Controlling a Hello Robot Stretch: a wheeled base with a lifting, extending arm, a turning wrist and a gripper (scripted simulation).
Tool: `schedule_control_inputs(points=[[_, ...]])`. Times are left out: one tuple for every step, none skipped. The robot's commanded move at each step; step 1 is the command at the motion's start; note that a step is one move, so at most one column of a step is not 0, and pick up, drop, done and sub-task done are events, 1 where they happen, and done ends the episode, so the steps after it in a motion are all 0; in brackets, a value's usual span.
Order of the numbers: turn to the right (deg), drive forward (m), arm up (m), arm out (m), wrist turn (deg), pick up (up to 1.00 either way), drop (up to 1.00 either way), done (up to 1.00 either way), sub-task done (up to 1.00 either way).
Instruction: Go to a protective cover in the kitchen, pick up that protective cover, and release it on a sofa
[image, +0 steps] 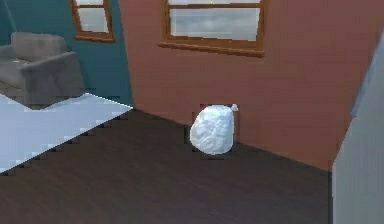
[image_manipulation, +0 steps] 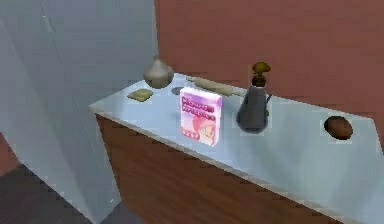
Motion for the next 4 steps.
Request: schedule_control_inputs(points=[[45.0, 0.00, 0.00, 0.00, 0.0, 0.00, 0.00, 0.00, 0.00], [45.0, 0.00, 0.00, 0.00, 0.0, 0.00, 0.00, 0.00, 0.00], [0.0, 0.25, 0.00, 0.00, 0.0, 0.00, 0.00, 0.00, 0.00], [-45.0, 0.00, 0.00, 0.00, 0.0, 0.00, 0.00, 0.00, 0.00]])
